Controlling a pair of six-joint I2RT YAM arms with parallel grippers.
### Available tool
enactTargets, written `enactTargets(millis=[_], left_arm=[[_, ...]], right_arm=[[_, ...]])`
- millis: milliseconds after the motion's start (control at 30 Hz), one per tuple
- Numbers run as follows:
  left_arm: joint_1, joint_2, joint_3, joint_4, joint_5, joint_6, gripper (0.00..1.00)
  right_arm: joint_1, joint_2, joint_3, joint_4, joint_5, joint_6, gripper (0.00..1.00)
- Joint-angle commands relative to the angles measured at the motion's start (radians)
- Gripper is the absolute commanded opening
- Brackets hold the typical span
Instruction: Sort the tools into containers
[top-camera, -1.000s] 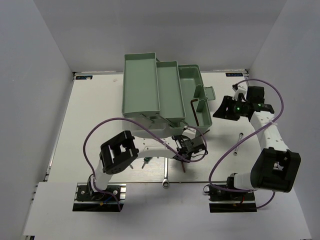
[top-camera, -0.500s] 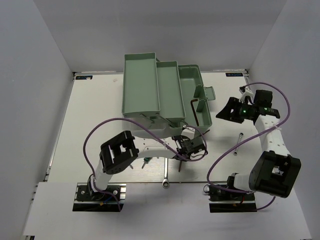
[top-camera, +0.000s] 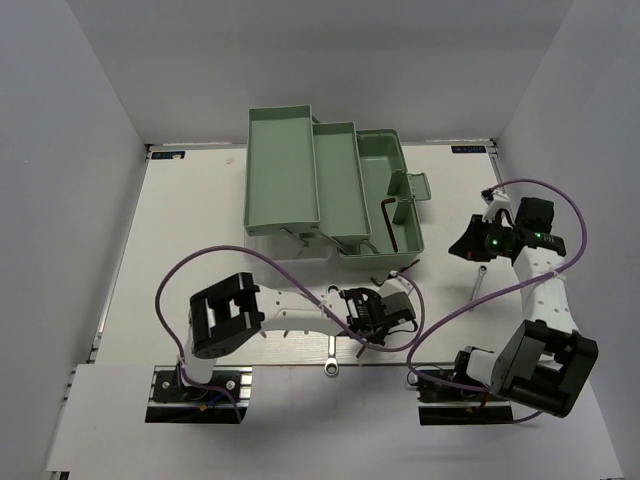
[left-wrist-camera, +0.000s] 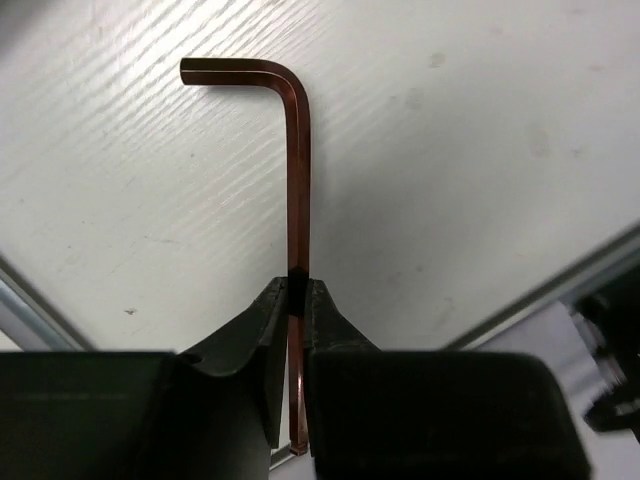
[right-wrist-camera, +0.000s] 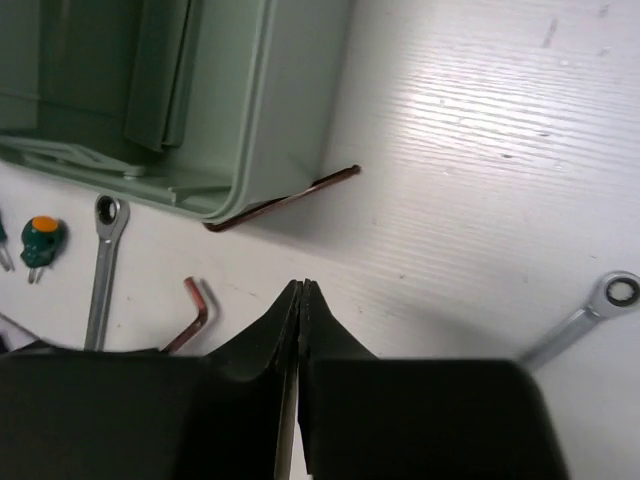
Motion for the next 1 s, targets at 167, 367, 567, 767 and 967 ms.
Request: enactTargets(millis=[167, 367, 567, 767, 967], left_arm=[[0.025, -0.234, 0.063, 0.104, -0.014, 0.243, 0.0], [0.083, -0.187, 0.244, 0.104, -0.056, 0.337, 0.0], [0.181, -0.008, 0.49, 0.046, -0.128, 0.349, 0.0], [0.286, 0.206, 0.807, -0.049, -0.217, 0.349, 0.0], [0.35, 0.301, 0.88, -0.04, -0.175, 0.364, 0.0]], right_arm=[[-0.078, 0.0, -0.003, 0.036, 0.025, -0.007, 0.0], [-0.115, 0.011, -0.015, 0.035, -0.026, -0.023, 0.0], [-0.112, -0.006, -0.023, -0.006, -0.127, -0.13, 0.24], [-0.114, -0.033, -0.037, -0.115, -0.291, -0.437, 0.58], [-0.111, -0.102, -0.101, -0.196, -0.434, -0.737, 0.52]])
